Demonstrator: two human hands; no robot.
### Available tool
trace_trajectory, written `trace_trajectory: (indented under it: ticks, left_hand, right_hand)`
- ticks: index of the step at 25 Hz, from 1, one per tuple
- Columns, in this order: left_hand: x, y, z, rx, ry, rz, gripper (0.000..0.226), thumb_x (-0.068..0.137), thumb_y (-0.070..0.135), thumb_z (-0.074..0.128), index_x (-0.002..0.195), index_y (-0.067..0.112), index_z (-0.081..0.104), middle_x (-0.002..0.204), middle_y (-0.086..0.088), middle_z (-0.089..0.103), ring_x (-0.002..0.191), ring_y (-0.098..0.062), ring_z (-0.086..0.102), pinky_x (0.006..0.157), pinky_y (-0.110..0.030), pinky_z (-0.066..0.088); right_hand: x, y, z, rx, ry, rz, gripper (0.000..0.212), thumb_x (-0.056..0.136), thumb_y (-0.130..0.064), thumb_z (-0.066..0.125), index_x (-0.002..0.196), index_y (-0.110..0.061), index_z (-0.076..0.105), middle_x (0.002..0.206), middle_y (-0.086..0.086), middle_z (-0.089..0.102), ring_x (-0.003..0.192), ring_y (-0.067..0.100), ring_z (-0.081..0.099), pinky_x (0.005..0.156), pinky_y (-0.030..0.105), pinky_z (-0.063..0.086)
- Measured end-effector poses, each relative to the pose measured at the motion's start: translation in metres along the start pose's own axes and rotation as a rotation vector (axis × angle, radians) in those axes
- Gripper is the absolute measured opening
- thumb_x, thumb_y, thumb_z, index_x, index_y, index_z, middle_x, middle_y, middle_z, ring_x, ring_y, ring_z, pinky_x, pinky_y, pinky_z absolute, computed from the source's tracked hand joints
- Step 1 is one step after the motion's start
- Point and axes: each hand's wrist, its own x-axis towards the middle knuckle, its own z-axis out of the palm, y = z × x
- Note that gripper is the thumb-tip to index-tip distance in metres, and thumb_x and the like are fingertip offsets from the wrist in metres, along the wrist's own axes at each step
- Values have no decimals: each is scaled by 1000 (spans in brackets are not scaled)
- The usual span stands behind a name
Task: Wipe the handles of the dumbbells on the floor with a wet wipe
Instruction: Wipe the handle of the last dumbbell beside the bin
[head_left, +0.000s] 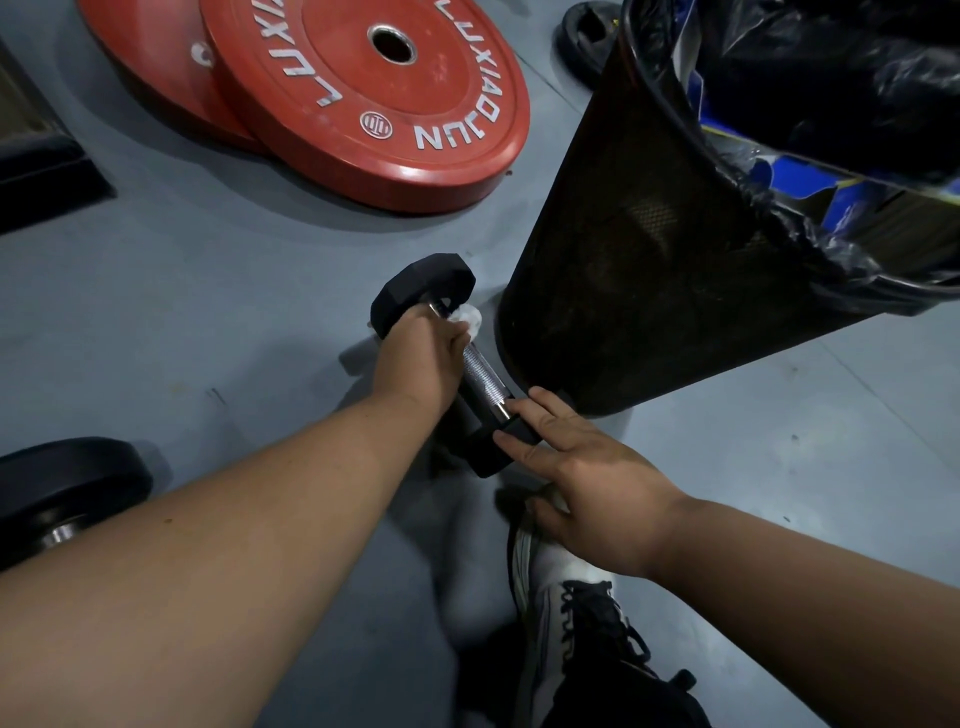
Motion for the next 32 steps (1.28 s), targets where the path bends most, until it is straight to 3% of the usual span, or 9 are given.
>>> trace_trajectory:
  ticks: [3, 8, 11, 13, 17, 22, 26, 29, 32]
  left_hand:
    - [-9, 2, 0, -21, -122, 31, 33, 96, 34, 56, 111, 8, 70, 108, -9, 65, 101, -23, 63, 85, -19, 42]
    - [-36, 15, 1, 39, -461, 242, 28, 93, 27, 57, 107, 5, 67, 111, -14, 62, 106, -30, 59, 91, -34, 46]
    - [-34, 17, -2, 129, -543, 257, 35, 99, 37, 50, 122, 15, 64, 115, -9, 61, 109, -27, 59, 93, -34, 45]
    - [-32, 19, -7, 175, -533, 272, 39, 102, 41, 41, 133, 26, 59, 121, -8, 61, 114, -26, 58, 96, -33, 43]
    - [-30, 12, -14, 80, -276, 143, 30, 99, 41, 47, 122, 35, 66, 117, -5, 69, 108, -25, 64, 89, -31, 49]
    - [-14, 7, -20, 0, -225, 30, 23, 96, 36, 53, 110, 37, 71, 110, -4, 72, 99, -24, 66, 83, -32, 51]
    - [-17, 5, -15, -41, -169, -3, 24, 96, 35, 55, 114, 33, 71, 111, -6, 72, 103, -25, 66, 85, -30, 51]
    - [-23, 4, -11, -81, -235, 40, 26, 97, 37, 57, 119, 34, 69, 123, -5, 68, 112, -21, 63, 91, -25, 47]
    - [-30, -4, -13, -52, -287, 151, 26, 97, 41, 54, 118, 38, 69, 119, -3, 70, 110, -19, 64, 80, -18, 42]
  right_hand:
    - [-1, 0, 1, 16, 7, 11, 67, 91, -23, 63, 154, -24, 40, 168, 2, 17, 156, 22, 1, 116, 19, -8]
    - [0, -1, 1, -1, -1, 2, 69, 84, -24, 63, 151, -21, 45, 167, 6, 19, 156, 25, 5, 119, 22, 0]
    - [1, -1, 0, -24, -11, -2, 69, 84, -25, 63, 151, -20, 46, 167, 5, 18, 156, 24, 5, 119, 19, -1]
    - [1, -1, 0, -34, -11, 23, 69, 84, -25, 64, 150, -20, 46, 167, 7, 21, 156, 26, 7, 118, 21, 0]
    - [1, -1, 3, -15, -36, 45, 70, 88, -26, 64, 154, -24, 41, 168, 2, 16, 156, 23, 2, 117, 21, -4]
    - [2, -3, 2, -15, -55, 53, 71, 87, -33, 60, 154, -24, 39, 168, 4, 17, 156, 23, 3, 125, 32, 13]
    - [2, -6, 3, -84, -46, 37, 71, 84, -33, 63, 151, -21, 44, 165, 8, 24, 156, 28, 11, 120, 29, 5]
    - [2, -11, 6, -96, -39, 15, 69, 83, -37, 56, 150, -21, 46, 164, 7, 27, 155, 28, 14, 123, 34, 21]
    - [2, -17, 7, -83, -48, 10, 72, 81, -43, 37, 149, -22, 47, 164, 3, 27, 155, 25, 13, 115, 43, 41]
